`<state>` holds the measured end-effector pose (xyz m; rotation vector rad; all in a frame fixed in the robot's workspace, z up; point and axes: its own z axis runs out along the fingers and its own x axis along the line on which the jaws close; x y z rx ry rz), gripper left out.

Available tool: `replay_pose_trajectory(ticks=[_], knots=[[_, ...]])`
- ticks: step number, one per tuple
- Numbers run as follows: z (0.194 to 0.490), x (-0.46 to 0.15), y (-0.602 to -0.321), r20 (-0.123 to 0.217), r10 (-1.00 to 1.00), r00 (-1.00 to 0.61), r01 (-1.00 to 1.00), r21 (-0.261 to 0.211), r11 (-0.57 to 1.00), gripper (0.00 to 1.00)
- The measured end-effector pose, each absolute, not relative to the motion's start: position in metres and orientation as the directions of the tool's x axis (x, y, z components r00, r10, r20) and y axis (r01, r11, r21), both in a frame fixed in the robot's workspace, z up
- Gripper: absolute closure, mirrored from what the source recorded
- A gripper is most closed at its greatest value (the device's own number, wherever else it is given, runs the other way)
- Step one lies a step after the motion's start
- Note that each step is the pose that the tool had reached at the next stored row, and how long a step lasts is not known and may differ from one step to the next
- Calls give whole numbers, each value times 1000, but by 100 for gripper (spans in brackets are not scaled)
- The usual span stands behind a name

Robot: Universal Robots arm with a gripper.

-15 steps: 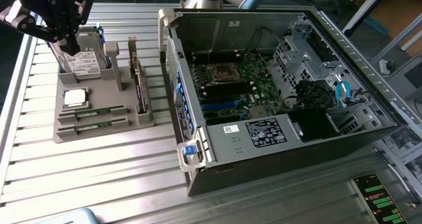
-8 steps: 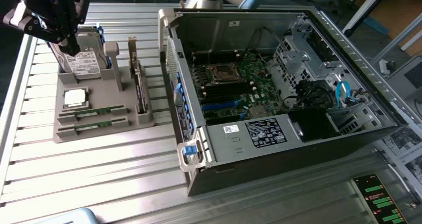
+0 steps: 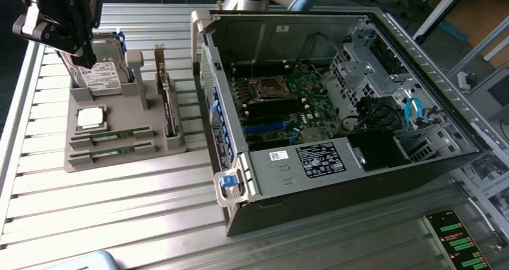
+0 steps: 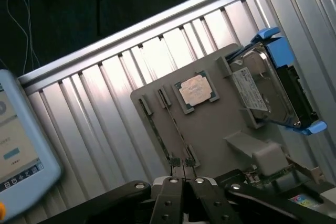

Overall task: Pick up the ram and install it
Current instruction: 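Pick up the ram and move it above insertion slot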

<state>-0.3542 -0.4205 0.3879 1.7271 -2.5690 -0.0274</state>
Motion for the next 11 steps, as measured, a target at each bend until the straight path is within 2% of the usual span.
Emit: replay_pose_trajectory(ticks=[11], knots=[[388,-354,-420,28,-982,-184,-982,40,185,89]])
